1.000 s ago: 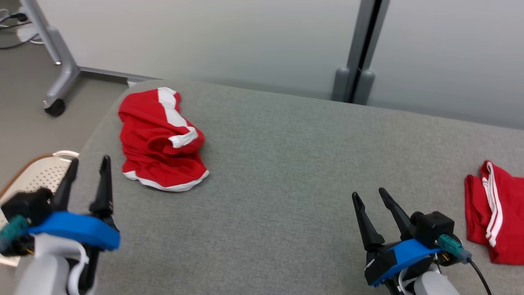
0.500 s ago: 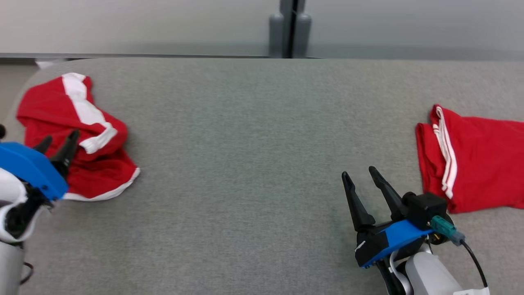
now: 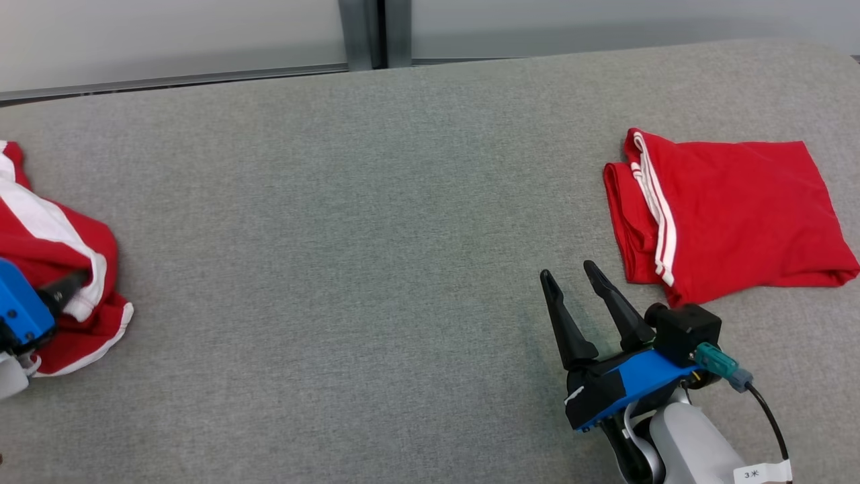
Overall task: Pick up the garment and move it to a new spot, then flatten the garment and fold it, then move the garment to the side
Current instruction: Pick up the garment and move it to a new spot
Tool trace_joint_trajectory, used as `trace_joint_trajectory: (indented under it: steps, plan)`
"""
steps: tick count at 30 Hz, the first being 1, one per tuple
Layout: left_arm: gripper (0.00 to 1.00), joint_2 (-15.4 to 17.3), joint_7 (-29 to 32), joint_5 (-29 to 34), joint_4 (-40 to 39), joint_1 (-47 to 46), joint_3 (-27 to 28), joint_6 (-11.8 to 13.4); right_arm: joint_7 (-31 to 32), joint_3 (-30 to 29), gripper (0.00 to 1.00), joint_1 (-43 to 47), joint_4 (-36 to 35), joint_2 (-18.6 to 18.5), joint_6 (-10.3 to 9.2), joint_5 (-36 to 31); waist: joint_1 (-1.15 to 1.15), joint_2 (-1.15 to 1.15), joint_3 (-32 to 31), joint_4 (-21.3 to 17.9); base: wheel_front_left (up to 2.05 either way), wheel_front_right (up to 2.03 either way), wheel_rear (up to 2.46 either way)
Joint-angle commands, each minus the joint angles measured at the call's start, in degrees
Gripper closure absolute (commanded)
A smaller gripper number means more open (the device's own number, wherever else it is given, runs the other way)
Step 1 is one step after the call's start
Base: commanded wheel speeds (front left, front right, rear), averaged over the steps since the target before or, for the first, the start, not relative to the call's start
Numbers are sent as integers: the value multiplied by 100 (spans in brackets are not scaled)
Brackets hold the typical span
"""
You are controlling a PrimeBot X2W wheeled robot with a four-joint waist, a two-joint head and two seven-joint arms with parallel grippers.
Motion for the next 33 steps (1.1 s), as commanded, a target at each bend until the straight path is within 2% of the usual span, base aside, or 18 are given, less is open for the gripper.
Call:
trace_joint_trajectory:
  steps: [1,10,11,12,13,15,18,26,29,33]
  plan:
    - [0,31,144,-22,106,-72,-65,-7,-20,24,0,-60,-16,-4,1,33,-1,-1,16,-44,0,0,0]
    - [0,55,1229,-248,406,239,-676,-7,-20,156,0,-169,49,-5,1,127,-1,-1,150,-224,0,0,0]
    - [15,98,1191,-233,373,266,-728,-7,-20,161,0,-180,59,-5,1,131,-1,-1,154,-228,0,0,0]
    - [70,143,1069,-208,365,256,-730,-7,-20,160,0,-187,62,-5,1,132,-1,-1,152,-230,0,0,0]
    - [100,176,1020,-214,354,239,-750,-7,-20,159,0,-187,69,-5,1,129,-1,-1,139,-230,0,0,0]
    - [100,219,950,-238,260,200,-818,-8,-20,131,0,-157,91,-5,1,110,-1,-1,67,-212,0,0,0]
    - [100,447,755,-124,26,-5,-938,-8,-20,81,0,-73,140,-4,1,59,-1,-1,-94,-157,0,0,0]
    - [100,791,664,245,-935,-430,-1650,-8,-20,110,0,133,293,-7,1,137,-1,-1,-812,-14,0,0,0]
    - [100,802,731,312,-1354,-592,-1903,-8,-20,115,0,222,356,-8,1,163,-1,-1,-1104,-21,0,0,0]
    - [100,660,888,287,-2010,-746,-2245,-8,-20,71,0,358,420,-9,1,215,-1,-1,-1422,-131,0,0,0]
